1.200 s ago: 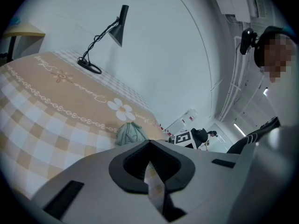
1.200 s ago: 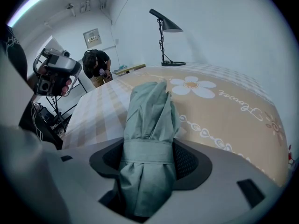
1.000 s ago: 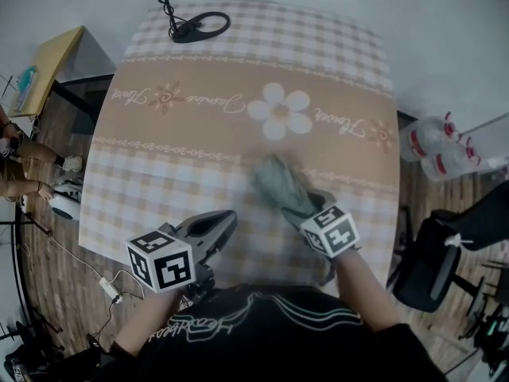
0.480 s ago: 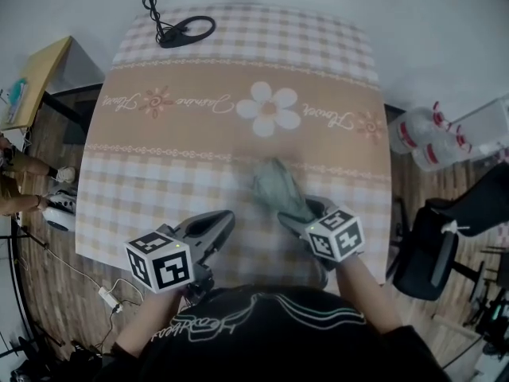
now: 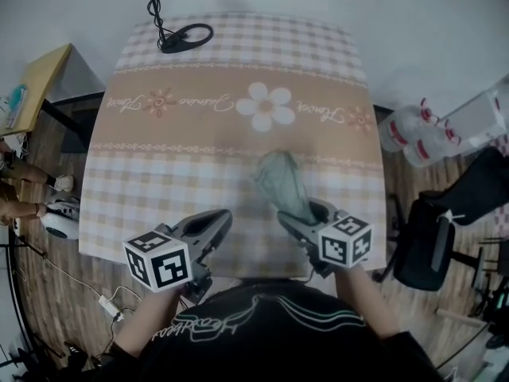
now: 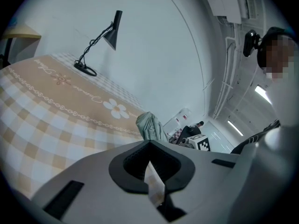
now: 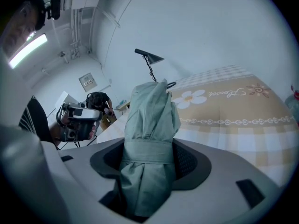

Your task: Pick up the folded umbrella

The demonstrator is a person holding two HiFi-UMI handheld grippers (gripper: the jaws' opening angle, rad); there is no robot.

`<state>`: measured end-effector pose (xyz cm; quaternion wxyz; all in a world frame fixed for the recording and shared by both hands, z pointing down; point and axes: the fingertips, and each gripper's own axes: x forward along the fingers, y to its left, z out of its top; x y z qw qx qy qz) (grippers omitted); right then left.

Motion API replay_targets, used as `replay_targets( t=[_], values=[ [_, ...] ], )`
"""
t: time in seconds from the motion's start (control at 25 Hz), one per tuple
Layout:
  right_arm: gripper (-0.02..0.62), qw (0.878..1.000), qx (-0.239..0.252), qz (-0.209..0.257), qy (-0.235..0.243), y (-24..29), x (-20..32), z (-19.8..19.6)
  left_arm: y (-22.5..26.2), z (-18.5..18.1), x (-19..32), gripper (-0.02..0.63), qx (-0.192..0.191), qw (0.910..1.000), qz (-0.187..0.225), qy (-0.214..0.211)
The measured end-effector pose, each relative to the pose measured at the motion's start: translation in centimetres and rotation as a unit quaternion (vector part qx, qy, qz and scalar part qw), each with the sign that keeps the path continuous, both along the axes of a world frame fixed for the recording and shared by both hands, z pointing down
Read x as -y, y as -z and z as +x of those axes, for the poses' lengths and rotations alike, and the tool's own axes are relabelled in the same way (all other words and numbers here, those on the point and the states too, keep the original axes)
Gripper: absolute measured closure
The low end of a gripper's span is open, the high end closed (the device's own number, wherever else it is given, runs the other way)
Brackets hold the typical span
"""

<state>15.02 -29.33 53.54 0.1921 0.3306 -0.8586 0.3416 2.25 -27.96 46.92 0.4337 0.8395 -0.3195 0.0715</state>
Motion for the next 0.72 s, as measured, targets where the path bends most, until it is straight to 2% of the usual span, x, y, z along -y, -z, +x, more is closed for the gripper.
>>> replay_targets(
  t=[0.36,0.72],
  values=[
    [0.322,0.997,0.058,0.057,-0.019,6.3,-4.2,-2.2,3.0,-1.2,-4.2,0.609,-0.015,0.9991,0.039,-0.007],
    [0.322,0.989,0.089,0.112,-0.027,12.0,-9.1,-3.8,6.7,-1.9,-8.2,0.609,-0.032,0.9956,0.086,-0.016]
  ],
)
